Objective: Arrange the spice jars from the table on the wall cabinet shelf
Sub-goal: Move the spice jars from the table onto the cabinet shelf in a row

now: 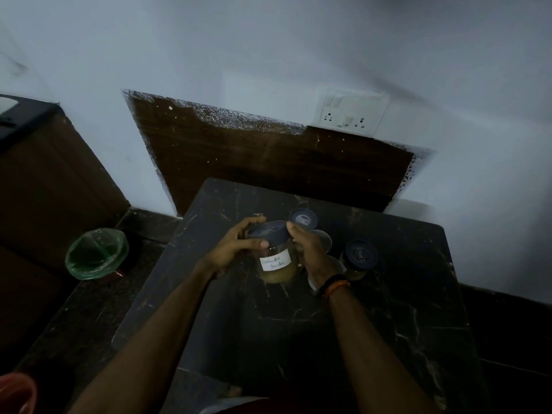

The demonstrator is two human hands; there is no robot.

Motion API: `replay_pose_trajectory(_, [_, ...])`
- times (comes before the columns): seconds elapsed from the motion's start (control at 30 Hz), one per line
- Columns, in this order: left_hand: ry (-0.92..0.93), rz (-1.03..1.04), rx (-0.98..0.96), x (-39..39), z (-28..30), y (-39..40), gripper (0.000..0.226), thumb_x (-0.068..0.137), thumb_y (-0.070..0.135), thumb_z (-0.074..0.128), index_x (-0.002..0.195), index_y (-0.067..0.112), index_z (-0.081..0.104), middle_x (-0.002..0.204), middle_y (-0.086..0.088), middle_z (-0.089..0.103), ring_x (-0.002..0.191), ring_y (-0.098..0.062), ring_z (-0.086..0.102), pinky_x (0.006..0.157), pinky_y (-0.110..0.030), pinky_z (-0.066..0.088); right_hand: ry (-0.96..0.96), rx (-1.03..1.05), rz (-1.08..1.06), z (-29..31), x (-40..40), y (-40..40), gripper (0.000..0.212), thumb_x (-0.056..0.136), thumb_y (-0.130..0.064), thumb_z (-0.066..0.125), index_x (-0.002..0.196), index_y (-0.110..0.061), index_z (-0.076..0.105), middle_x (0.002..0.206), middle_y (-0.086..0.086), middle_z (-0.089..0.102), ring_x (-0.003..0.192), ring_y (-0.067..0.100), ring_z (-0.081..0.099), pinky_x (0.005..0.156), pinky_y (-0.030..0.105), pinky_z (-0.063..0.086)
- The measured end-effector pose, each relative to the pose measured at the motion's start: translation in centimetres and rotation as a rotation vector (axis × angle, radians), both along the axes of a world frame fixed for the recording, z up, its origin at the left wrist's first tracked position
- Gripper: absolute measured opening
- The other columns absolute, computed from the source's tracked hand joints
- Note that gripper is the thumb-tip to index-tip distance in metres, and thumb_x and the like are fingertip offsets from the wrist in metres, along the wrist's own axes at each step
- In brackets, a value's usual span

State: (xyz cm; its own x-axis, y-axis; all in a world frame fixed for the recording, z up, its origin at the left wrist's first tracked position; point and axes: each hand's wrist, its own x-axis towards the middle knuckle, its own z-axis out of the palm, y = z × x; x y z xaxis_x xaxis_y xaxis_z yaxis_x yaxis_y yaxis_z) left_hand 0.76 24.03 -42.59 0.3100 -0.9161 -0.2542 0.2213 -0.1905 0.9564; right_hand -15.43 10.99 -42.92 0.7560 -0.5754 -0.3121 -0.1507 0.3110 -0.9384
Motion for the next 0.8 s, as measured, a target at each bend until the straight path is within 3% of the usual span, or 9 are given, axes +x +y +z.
replay_pose_trajectory(0.07, [0.081,0.044,-0.071,-0.4,0.5,-0.4,0.083,0.066,0.033,0.083,0.138,0.011,0.050,0.140,-0.017,0.052,0.122,-0.034,0.059,0.099,-0.050,0.052,-0.072,0.072,0.014,0.6,-0.2,-0.2,0.042,0.095,-0.057,0.058,0.120,-0.026,0.073,0.123,0.010,0.073,0.114,0.029,0.070,0.097,0.049,0.056])
replay_pose_trajectory(0.13, [0.137,0.076,-0.124,-1.0,1.2,-1.0,0.083,0.068,0.038,0.085,0.135,0.004,0.051,0.134,-0.020,0.056,0.116,-0.034,0.062,0.089,-0.042,0.056,-0.115,0.098,0.008,1.6,-0.6,-0.3,0.044,0.093,-0.058,0.060,0.122,-0.027,0.072,0.126,0.011,0.072,0.116,0.031,0.069,0.094,0.047,0.058])
replay_pose_trajectory(0.3, [0.167,0.079,-0.159,-2.6,2.8,-2.5,0.064,0.080,0.039,0.079,0.130,0.006,0.057,0.121,-0.015,0.066,0.109,-0.030,0.066,0.080,-0.037,0.056,-0.162,0.166,0.003,4.4,-2.3,-0.7,0.064,0.093,-0.058,0.060,0.141,-0.015,0.056,0.137,0.020,0.063,0.127,0.039,0.061,0.104,0.060,0.049])
replay_pose_trajectory(0.43, [0.121,0.084,-0.172,-3.9,5.1,-3.1,0.063,0.080,0.046,0.078,0.128,0.009,0.063,0.122,-0.017,0.067,0.107,-0.029,0.067,0.082,-0.036,0.056,-0.216,0.126,0.057,6.4,-3.6,-1.3,0.056,0.100,-0.048,0.051,0.144,-0.015,0.052,0.142,0.019,0.059,0.130,0.038,0.059,0.102,0.057,0.051])
replay_pose_trajectory(0.6, [0.046,0.104,-0.199,-5.5,8.9,-3.7,0.054,0.084,0.048,0.072,0.120,0.008,0.069,0.117,-0.025,0.066,0.101,-0.031,0.063,0.085,-0.041,0.047,-0.289,0.064,0.088,8.9,-4.4,-2.4,0.057,0.094,-0.050,0.061,0.142,-0.020,0.055,0.141,0.014,0.060,0.130,0.035,0.059,0.098,0.053,0.054])
replay_pose_trajectory(0.7, [0.062,0.108,-0.215,-5.9,10.6,-4.2,0.046,0.088,0.048,0.067,0.120,0.015,0.071,0.119,-0.017,0.069,0.108,-0.026,0.064,0.089,-0.038,0.047,-0.354,0.072,0.061,10.1,-4.6,-3.3,0.069,0.090,-0.049,0.068,0.146,-0.015,0.049,0.143,0.017,0.058,0.132,0.038,0.056,0.104,0.058,0.049])
replay_pose_trajectory(0.8, [0.122,0.116,-0.222,-5.9,11.2,-4.7,0.040,0.093,0.041,0.064,0.125,0.018,0.068,0.126,-0.014,0.067,0.117,-0.029,0.063,0.091,-0.039,0.053,-0.398,0.088,-0.017,11.4,-4.7,-4.0,0.083,0.079,-0.046,0.080,0.149,-0.022,0.044,0.139,0.011,0.062,0.126,0.033,0.062,0.097,0.050,0.055])
